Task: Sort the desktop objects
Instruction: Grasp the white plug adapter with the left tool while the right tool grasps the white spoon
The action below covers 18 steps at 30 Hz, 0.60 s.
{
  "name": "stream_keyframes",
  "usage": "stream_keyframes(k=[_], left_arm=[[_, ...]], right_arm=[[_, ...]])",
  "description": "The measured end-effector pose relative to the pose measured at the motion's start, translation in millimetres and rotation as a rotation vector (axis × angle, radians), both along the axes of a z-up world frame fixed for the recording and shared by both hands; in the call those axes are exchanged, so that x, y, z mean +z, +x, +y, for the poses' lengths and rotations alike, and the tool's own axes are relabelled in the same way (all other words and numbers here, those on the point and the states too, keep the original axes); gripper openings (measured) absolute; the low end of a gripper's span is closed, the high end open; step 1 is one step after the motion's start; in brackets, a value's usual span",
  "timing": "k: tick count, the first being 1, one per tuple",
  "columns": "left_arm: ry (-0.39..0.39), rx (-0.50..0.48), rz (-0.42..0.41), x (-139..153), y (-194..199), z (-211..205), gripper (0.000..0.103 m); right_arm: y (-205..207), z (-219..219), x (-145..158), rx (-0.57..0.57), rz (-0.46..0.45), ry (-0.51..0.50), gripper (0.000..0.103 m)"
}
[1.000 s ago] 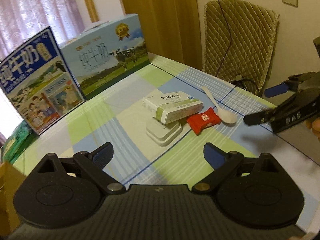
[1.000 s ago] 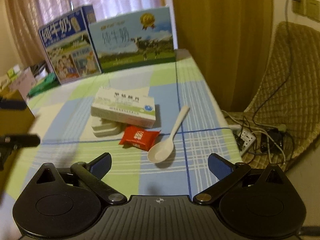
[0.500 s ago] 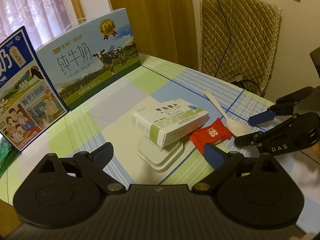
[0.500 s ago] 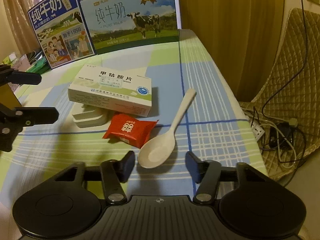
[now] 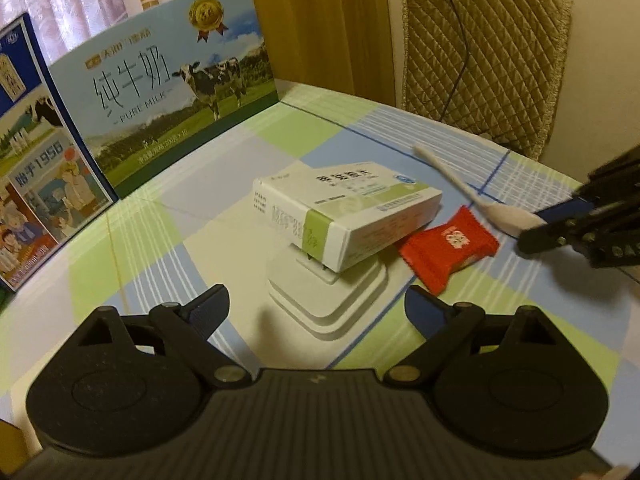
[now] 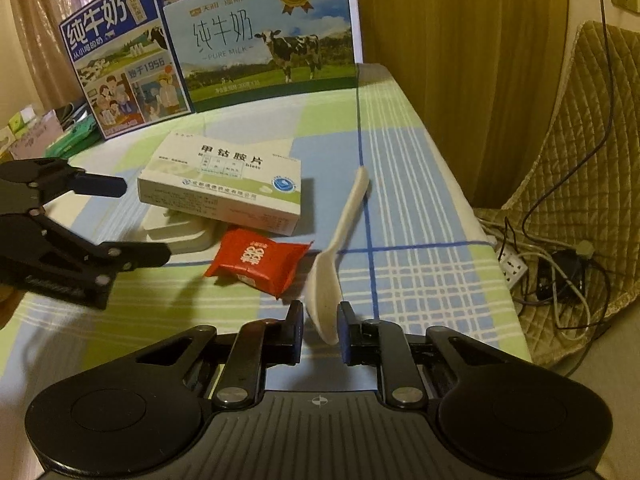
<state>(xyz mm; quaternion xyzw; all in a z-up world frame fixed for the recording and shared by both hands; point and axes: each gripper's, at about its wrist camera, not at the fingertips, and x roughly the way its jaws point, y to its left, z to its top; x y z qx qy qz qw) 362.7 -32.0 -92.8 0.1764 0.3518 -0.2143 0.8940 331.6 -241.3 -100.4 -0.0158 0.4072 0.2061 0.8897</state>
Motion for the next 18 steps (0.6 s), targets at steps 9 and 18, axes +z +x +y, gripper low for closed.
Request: stream_keyframes(k=[9,18], left_arm=[[-0.163,0.154,0.044,-19,22,-5,0.091],[-0.138,0.270,0.046,-21,12,0,0.075]], right_arm=[[-3,-1,-4,-0.003,-0.032,-0.023,0.029],[0,3,-6,0.008,-0.055,-0.024,0.052]])
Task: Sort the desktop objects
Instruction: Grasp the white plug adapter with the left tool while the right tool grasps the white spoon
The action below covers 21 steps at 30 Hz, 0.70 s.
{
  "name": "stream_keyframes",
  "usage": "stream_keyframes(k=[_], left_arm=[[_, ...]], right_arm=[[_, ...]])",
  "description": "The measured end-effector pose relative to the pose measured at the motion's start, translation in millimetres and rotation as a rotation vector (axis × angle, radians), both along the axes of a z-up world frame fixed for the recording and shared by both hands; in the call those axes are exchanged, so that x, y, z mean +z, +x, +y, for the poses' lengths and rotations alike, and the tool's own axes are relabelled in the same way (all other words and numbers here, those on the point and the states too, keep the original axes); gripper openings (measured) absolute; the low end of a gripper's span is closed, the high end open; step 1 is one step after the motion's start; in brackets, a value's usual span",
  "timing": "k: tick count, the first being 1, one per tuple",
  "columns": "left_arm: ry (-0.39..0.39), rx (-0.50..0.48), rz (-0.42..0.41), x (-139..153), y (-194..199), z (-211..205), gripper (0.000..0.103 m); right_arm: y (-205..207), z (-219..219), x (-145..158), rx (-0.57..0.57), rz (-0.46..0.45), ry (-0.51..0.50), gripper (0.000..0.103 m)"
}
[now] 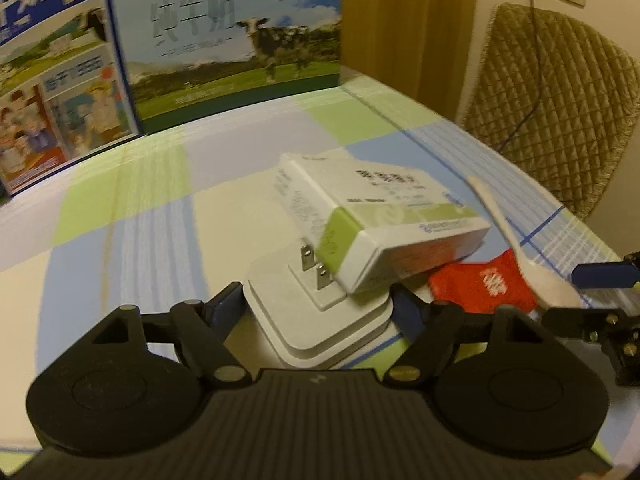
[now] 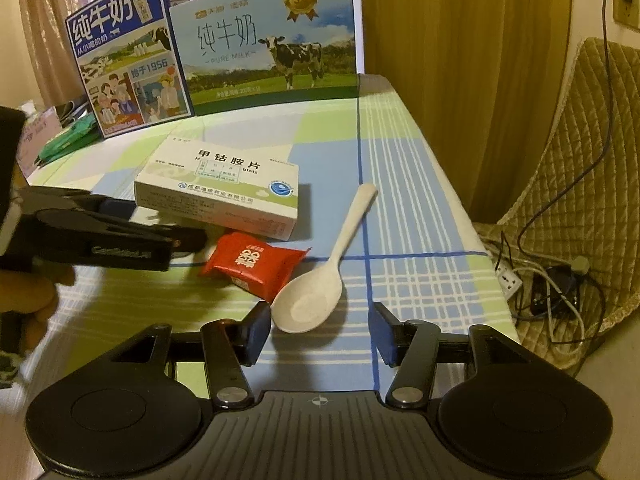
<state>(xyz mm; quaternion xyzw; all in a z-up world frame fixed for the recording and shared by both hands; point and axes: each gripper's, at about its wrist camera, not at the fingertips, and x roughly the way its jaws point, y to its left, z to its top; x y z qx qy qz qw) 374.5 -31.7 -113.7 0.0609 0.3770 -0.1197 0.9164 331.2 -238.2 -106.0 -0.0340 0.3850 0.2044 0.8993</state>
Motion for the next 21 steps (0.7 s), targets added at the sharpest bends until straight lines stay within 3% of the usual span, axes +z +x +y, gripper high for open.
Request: stream_keyframes(k=[7,10,12,21], left_arm=[[0.026,0.017,0.031,2,-42,20,0.075],[0.019,0.008,0.043,3,-61,26,0.075],[0.017,0.007,0.058,5,-73,28,0.075],[0.013,-0.021,0.113,12,-142,38,0.075]], right_arm=[[8,10,-5,0.002,-0.020,-0.023,0.051],[7,11,-4,-0.006,-0.025,-0.042,0.030],[6,10,-3,-0.009,-0.009,-0.037,0.025],[-33,17,18,0.046,0.087,-0.033,0.023]])
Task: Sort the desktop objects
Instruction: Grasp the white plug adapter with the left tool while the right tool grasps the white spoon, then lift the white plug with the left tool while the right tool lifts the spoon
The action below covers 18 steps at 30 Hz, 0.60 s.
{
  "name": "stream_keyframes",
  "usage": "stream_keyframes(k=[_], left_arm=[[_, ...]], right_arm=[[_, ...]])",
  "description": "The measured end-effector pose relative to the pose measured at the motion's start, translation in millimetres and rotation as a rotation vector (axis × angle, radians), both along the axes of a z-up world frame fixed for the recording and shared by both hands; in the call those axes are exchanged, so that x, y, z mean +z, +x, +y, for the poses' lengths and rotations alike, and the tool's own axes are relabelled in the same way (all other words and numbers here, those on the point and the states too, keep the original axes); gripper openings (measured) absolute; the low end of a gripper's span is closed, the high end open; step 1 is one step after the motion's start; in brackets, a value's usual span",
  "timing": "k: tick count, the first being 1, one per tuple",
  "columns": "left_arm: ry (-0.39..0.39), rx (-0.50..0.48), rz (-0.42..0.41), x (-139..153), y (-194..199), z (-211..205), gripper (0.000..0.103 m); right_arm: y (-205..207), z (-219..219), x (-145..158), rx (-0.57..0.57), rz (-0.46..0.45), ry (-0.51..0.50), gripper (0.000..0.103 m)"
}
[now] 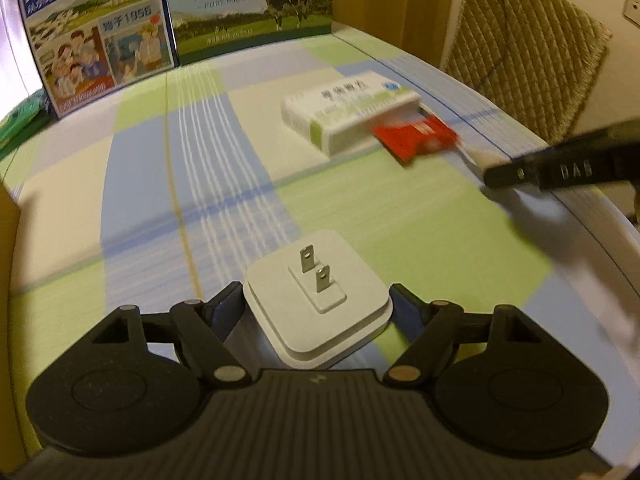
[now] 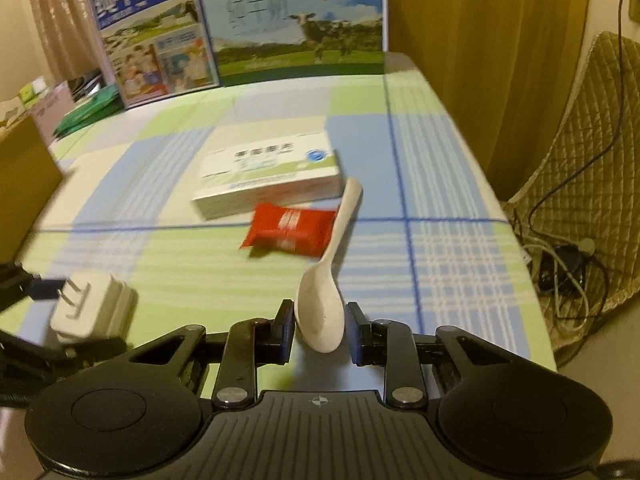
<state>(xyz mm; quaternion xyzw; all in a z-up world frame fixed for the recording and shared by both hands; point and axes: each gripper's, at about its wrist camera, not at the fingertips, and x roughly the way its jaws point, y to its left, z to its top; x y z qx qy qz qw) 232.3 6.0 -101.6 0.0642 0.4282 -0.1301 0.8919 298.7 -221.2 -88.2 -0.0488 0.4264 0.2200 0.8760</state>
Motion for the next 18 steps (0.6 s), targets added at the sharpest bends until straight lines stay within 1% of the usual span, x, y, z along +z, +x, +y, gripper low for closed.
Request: stream_keyframes(k=[3,4,5,8,12,13,15,16,17,18], left_arm=[[0.002,-0.013,0.017,3,-28,4,0.074],[0.001,-0.017,0.021,3,-37,6,0.074],[0.000,-0.019,0.025,4,-48,8,0.075],[0.010,-0.035,0.032,5,-75,11,0.075],[-0.008,-0.022,0.027,9,-94,17,0.075],[-0.010,-0.011,0.015,10,-97,19,0.075],[-0.021,0.022,-0.011,10,-100,23,0.075],[-0.038,0.045,-0.012,10,-99,27,0.075],[-0.067,0.070,-0.008,11,-96,30,0.075],[-0.084,0.078,-0.006,10,-95,32,0.075]], right_arm=[[-21,5,12,0.016,0.028,0.007,0.022],[-30,9,14,0.028,0.034,0.005,0.016],[-41,14,16,0.044,0.039,-0.001,0.015],[-77,26,16,0.085,0.043,-0.019,0.015],[-106,29,7,0.078,0.074,0.002,0.017],[-110,28,6,0.061,0.069,0.009,0.020],[-114,27,7,0.024,0.046,0.025,0.035],[-115,26,7,0.005,0.033,0.034,0.049],[-115,26,8,-0.013,0.020,0.042,0.058],[-114,25,10,-0.031,0.005,0.049,0.059]])
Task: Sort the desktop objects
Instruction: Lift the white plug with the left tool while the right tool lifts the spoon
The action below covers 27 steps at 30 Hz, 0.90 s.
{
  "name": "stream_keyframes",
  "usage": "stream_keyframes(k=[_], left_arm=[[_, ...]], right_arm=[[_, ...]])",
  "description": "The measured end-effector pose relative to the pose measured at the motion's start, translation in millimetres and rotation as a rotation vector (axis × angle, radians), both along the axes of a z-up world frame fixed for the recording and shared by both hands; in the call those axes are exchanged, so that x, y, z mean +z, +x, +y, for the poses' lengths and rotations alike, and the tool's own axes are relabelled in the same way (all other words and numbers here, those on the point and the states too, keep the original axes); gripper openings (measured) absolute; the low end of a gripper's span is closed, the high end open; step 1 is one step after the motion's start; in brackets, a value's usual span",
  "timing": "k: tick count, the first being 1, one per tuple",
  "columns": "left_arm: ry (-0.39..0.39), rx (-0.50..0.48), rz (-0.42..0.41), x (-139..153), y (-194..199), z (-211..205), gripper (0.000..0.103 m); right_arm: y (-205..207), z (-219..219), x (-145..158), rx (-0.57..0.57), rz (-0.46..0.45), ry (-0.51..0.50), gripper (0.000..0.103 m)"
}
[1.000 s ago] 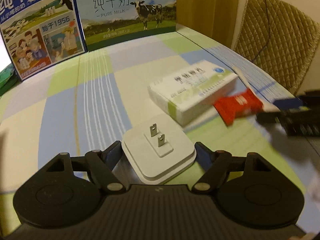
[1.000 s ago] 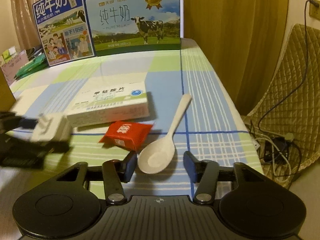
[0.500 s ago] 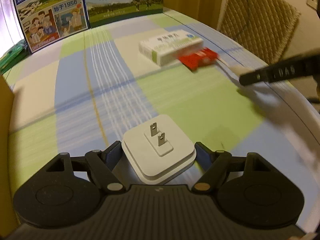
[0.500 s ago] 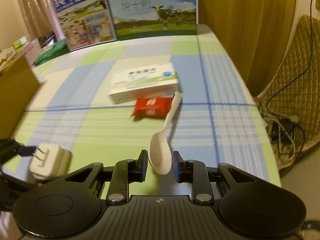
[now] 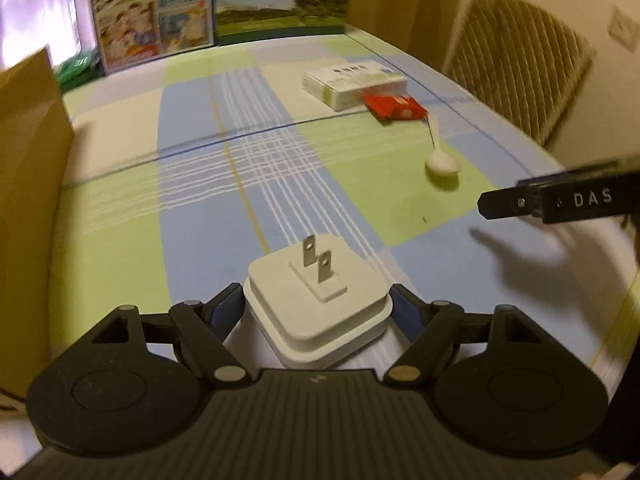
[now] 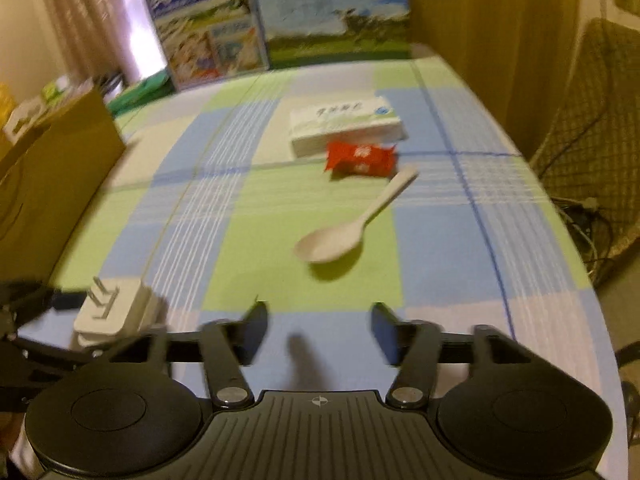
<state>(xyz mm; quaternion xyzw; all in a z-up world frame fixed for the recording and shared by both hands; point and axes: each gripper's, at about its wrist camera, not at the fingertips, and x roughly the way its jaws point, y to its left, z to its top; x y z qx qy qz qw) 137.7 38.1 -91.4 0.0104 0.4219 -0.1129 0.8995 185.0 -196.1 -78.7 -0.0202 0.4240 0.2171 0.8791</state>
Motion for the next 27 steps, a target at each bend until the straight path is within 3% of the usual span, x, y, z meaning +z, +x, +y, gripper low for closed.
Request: stream_keyframes(k=[8,15,20,27], left_arm=[[-0.002,0.060,-0.023,0,4,2,0.079],[0.071,0.016,-0.013,-7,-3,-10,0.075],[0.035,-0.060,-0.083,0,1,-7,0.075],[0.028,0.002,-0.054,-2,3,-7,0.079]], right_arm=[[17,0,0,-0.087,-0.015,0.045,0.075],[27,0,-2,-0.114,-0.010,0.054,0.076],[31,1,-4,-0.122,-0.009,0.067,0.077],[34,5,-6,-0.122,-0.013,0.053,0.077]])
